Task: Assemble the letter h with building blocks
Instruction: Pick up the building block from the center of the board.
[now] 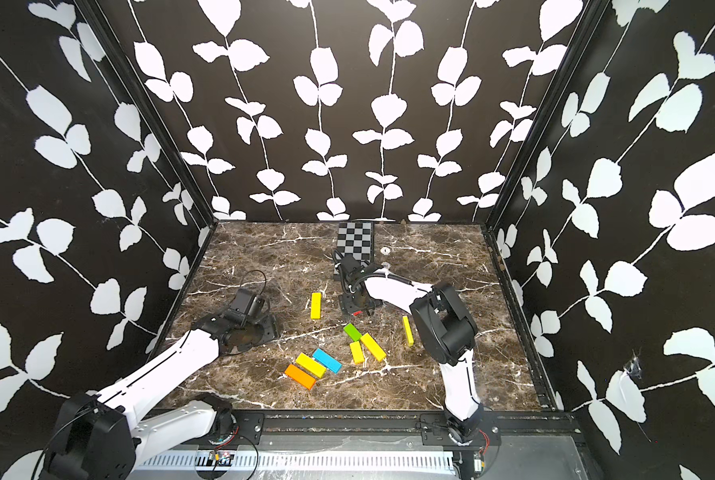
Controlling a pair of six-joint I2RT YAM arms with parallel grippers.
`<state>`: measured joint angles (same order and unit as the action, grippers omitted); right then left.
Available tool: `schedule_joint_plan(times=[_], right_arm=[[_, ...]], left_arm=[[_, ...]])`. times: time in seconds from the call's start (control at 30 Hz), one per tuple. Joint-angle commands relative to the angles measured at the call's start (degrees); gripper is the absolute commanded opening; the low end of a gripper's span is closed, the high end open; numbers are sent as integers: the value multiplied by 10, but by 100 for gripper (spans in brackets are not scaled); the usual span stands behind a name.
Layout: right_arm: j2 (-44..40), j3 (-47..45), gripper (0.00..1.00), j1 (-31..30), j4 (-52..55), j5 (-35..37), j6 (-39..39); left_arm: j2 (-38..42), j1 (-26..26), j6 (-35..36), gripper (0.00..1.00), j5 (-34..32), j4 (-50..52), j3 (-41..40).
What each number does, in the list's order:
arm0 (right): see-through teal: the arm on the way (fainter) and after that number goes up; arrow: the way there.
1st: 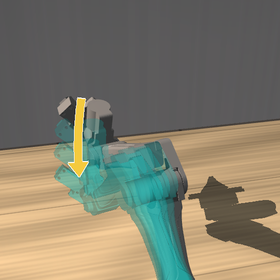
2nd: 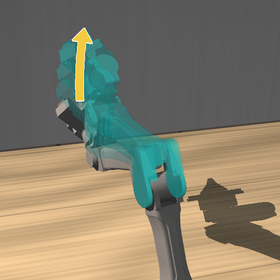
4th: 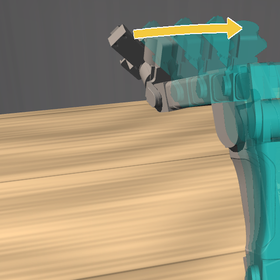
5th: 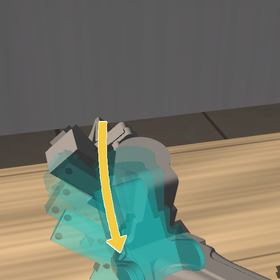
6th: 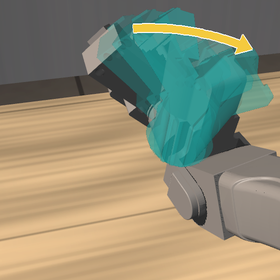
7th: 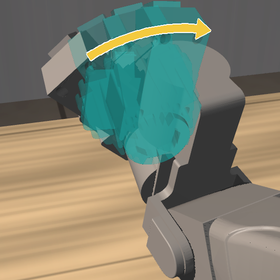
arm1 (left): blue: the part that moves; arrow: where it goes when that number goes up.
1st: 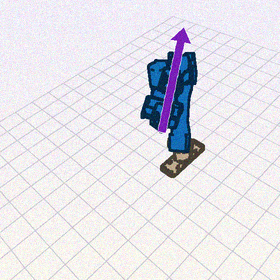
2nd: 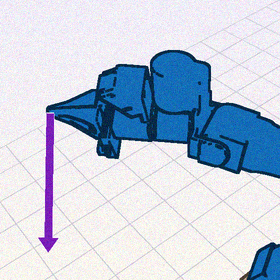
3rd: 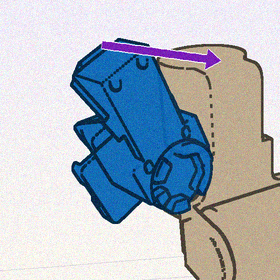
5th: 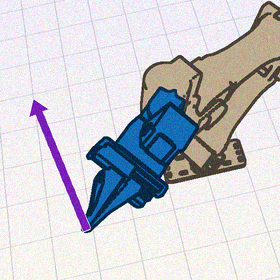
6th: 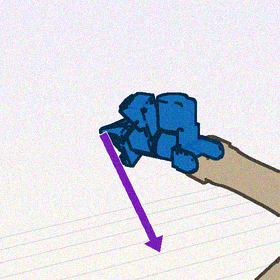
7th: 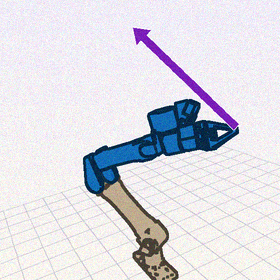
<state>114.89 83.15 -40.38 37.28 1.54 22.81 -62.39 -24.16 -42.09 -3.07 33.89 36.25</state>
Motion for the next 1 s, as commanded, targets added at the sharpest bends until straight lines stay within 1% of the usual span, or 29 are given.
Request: schedule_joint_plan(times=[0.0, 0.2, 0.5, 0.57, 0.67, 0.77, 0.87, 0.97], right_arm=[[12, 10, 84, 0, 23, 22, -15], [29, 21, 79, 2, 21, 18, -28], [41, 15, 74, 5, -3, 20, -33], [42, 15, 70, 6, -5, 19, -32], [37, 12, 57, 5, -5, 15, -26], [20, 0, 47, 2, -9, 8, -14], [-11, -9, 42, -13, -3, 20, 7], [-43, -2, 39, -55, 13, 54, 61]], left_arm=[[-8, 3, 4, 69, 13, -3, -7], [-37, 3, 19, 65, 27, -10, 0], [-53, 2, 40, 62, 57, -22, 2], [-56, 2, 44, 61, 61, -21, 4], [-59, 1, 44, 61, 62, -22, 3], [-58, 1, 42, 61, 61, -23, 2], [-55, 1, 44, 61, 55, -18, 5], [-47, 1, 44, 61, 38, -7, 8]])
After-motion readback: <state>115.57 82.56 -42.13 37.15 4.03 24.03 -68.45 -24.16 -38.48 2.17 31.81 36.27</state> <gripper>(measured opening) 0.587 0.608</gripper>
